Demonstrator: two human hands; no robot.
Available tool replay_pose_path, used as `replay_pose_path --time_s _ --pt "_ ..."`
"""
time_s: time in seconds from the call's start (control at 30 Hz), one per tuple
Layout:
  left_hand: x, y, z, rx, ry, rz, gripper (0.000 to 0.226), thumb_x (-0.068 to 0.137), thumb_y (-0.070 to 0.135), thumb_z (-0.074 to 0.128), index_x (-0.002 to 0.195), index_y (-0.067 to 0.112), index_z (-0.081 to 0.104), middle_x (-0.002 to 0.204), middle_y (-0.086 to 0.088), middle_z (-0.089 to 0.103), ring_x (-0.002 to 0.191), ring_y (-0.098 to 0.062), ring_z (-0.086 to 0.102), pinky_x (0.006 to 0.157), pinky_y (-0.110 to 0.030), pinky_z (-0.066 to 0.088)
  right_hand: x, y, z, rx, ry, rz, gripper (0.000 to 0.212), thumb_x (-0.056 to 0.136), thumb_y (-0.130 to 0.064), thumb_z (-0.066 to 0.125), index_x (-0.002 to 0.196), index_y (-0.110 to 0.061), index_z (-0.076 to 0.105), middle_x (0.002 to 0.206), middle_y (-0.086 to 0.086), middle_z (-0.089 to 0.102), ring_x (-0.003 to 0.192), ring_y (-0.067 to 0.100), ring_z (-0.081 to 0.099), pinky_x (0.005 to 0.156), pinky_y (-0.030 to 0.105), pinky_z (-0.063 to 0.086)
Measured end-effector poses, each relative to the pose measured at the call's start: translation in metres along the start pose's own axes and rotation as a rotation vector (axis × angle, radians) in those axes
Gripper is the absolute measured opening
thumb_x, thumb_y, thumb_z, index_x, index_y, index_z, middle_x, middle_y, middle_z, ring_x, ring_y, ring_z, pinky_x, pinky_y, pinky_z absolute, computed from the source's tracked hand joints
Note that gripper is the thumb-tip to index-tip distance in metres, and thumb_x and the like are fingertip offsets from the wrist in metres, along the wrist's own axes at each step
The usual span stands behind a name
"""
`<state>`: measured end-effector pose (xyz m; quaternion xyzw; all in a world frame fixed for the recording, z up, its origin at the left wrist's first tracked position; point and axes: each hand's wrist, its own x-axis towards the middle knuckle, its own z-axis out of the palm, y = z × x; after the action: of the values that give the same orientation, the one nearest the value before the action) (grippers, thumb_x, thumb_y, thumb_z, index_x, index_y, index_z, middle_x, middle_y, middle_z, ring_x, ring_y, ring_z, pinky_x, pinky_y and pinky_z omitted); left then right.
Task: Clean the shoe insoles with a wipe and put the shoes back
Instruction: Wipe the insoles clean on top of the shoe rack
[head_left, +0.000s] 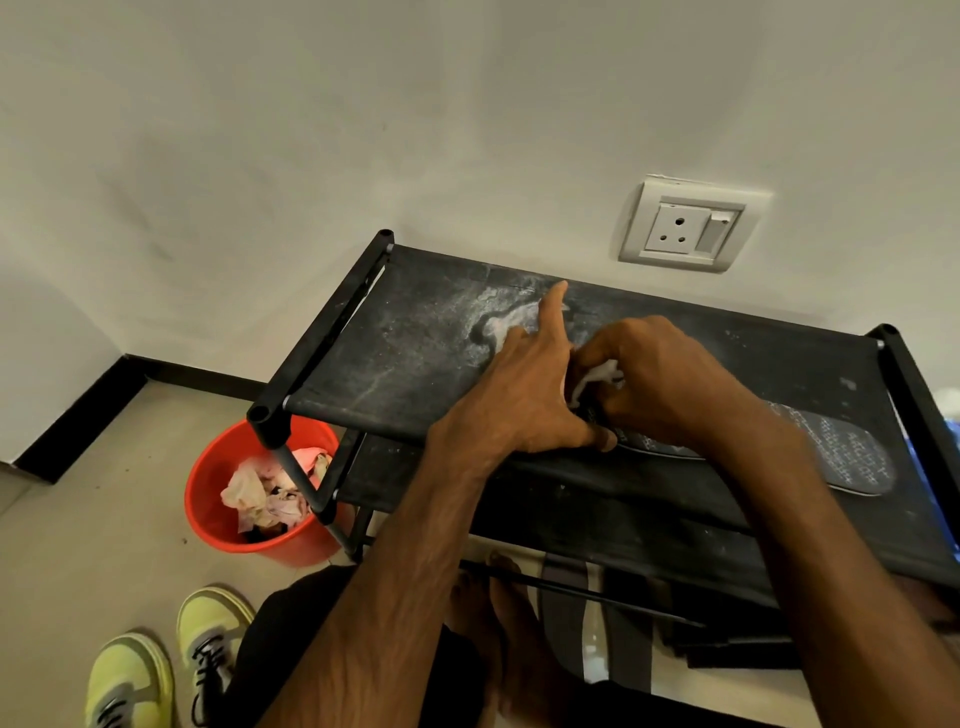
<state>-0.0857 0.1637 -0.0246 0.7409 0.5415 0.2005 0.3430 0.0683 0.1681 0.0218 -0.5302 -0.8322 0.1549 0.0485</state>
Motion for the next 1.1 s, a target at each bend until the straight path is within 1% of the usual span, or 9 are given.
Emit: replay_pose_path --time_s 0.13,0.2,0.3,0.37,0.5,0.6,0.8,0.97,1.1 --pt "-0.001 0.001 0.000 -0.001 0.001 -0.009 0.155 0.054 0.046 0.097 0.155 0.032 -0.020 0.138 -0.010 0.054 0.134 -0.031 0.044 0.109 -0.052 0.044 0.003 -0.003 0.009 -0.063 0.131 0.025 0.031 0.086 -0.013 0.076 0.109 -0.034 0.078 0.110 -0.001 0.071 0.096 0.020 0.064 0.074 0.036 0.054" --pt "-0.002 0.001 0.000 0.001 0.000 -0.009 0.155 0.054 0.046 0.097 0.155 0.032 -0.020 0.134 -0.009 0.056 0.133 -0.031 0.044 0.108 -0.052 0.044 0.002 -0.002 0.009 -0.051 0.092 0.004 0.030 0.085 -0.011 0.076 0.108 -0.031 0.079 0.108 0.000 0.071 0.095 0.019 0.064 0.072 0.033 0.051" --pt "0.000 0.000 0.001 0.007 0.003 0.005 0.154 0.056 0.042 0.097 0.156 0.029 -0.019 0.119 -0.001 0.061 0.128 -0.029 0.047 0.107 -0.052 0.044 0.000 -0.002 0.002 0.022 -0.046 -0.027 0.031 0.081 -0.007 0.075 0.102 -0.030 0.080 0.107 -0.002 0.072 0.095 0.017 0.066 0.083 0.039 0.058" --pt "0.001 -0.001 0.001 0.013 0.003 0.007 0.153 0.057 0.039 0.097 0.156 0.027 -0.019 0.116 0.001 0.062 0.129 -0.029 0.047 0.109 -0.053 0.043 0.000 -0.002 0.000 0.024 -0.072 -0.022 0.033 0.080 -0.007 0.075 0.101 -0.032 0.079 0.108 -0.003 0.072 0.096 0.017 0.067 0.085 0.041 0.059" --pt "-0.001 0.000 0.000 0.013 0.004 -0.012 0.152 0.056 0.046 0.096 0.155 0.033 -0.019 0.132 -0.008 0.055 0.133 -0.029 0.042 0.109 -0.051 0.043 0.002 -0.002 0.008 -0.029 0.082 0.017 0.030 0.085 -0.015 0.075 0.105 -0.036 0.078 0.108 -0.003 0.072 0.093 0.017 0.064 0.076 0.036 0.055" --pt "-0.003 0.001 -0.001 0.020 0.006 -0.018 0.151 0.057 0.049 0.095 0.155 0.032 -0.018 0.142 -0.010 0.048 0.140 -0.029 0.032 0.112 -0.049 0.038 0.001 0.006 0.006 0.041 0.178 0.044 0.029 0.087 -0.013 0.073 0.099 -0.039 0.079 0.108 -0.006 0.073 0.094 0.018 0.066 0.079 0.043 0.059" --pt "-0.005 0.003 -0.003 0.038 0.022 0.009 0.148 0.062 0.046 0.093 0.157 0.022 -0.017 0.131 0.007 0.060 0.141 -0.024 0.031 0.117 -0.051 0.029 -0.006 0.038 -0.010 0.210 0.351 0.098 0.030 0.089 -0.008 0.073 0.095 -0.037 0.081 0.095 -0.006 0.077 0.078 0.017 0.069 0.074 0.048 0.060" --pt "-0.005 0.004 -0.005 0.028 0.005 -0.003 0.147 0.064 0.041 0.094 0.157 0.021 -0.019 0.135 0.005 0.059 0.142 -0.025 0.032 0.117 -0.053 0.029 -0.004 0.035 -0.004 0.238 0.320 0.060 0.029 0.089 -0.006 0.073 0.098 -0.033 0.081 0.096 -0.007 0.077 0.080 0.013 0.068 0.075 0.038 0.059" --pt "-0.005 0.004 -0.005 0.015 -0.008 -0.022 0.148 0.063 0.041 0.094 0.156 0.024 -0.020 0.142 -0.003 0.055 0.144 -0.027 0.028 0.118 -0.052 0.030 -0.001 0.027 0.002 0.212 0.244 0.009 0.031 0.088 -0.004 0.073 0.097 -0.032 0.082 0.099 -0.007 0.078 0.091 0.014 0.070 0.081 0.042 0.059"
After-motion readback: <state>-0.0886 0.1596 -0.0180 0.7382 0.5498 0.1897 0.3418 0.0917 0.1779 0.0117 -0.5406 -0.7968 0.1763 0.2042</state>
